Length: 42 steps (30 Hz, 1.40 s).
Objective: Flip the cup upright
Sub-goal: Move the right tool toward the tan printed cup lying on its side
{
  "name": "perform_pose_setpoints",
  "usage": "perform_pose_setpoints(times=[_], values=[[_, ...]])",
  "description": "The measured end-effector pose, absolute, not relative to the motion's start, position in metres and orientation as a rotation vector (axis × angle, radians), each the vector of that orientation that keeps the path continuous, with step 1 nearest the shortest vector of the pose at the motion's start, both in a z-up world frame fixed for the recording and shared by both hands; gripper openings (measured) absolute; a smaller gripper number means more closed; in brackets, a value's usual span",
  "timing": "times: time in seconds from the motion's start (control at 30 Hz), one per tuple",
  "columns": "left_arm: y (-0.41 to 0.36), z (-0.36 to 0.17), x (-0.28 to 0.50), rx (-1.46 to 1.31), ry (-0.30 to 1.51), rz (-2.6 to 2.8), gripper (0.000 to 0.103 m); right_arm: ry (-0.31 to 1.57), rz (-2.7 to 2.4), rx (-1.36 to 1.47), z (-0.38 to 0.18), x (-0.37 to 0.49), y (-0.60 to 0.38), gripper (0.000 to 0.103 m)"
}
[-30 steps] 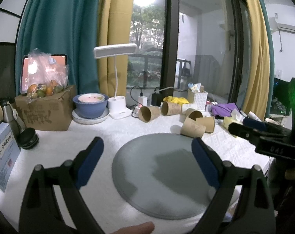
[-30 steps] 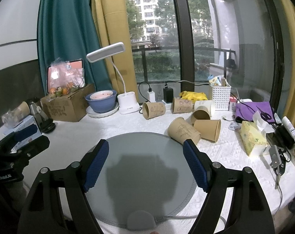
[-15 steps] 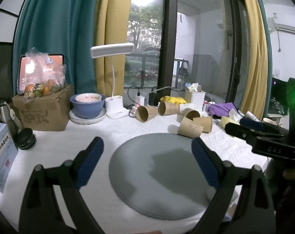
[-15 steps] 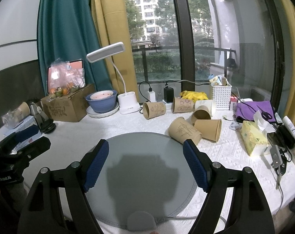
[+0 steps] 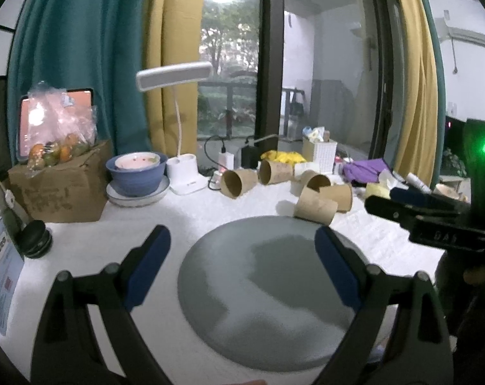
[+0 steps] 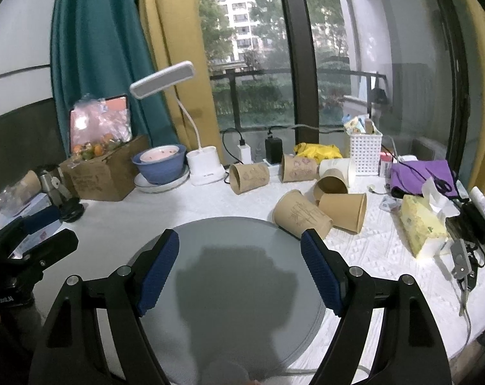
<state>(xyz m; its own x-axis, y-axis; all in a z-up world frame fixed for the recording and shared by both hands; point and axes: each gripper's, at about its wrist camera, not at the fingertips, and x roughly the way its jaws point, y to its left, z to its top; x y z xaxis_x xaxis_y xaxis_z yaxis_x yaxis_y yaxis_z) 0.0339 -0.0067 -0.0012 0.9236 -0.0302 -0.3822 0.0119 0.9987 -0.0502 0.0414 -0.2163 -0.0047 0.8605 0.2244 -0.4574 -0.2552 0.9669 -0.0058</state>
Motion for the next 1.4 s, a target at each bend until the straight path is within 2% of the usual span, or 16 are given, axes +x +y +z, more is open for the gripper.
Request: perform_pose_setpoints(times=[0.57,1.07,1.4], values=[[-0.008,-0.028,0.194,0.081,0.629,-0.109,0.093,0.574,0.186,-0.020,-0.020,0.171,-0.246,0.081],[-0.005,-0.054,0.342,0.158,0.697,-0.156,0.093,0.643,0.158,-0.019,-0.034,0.296,-0.262,0.081],[-0.013,-0.076,0.422,0.252,0.727,-0.158,0.093,0.659,0.161,0.034,-0.044,0.324,-0.275,0.081]])
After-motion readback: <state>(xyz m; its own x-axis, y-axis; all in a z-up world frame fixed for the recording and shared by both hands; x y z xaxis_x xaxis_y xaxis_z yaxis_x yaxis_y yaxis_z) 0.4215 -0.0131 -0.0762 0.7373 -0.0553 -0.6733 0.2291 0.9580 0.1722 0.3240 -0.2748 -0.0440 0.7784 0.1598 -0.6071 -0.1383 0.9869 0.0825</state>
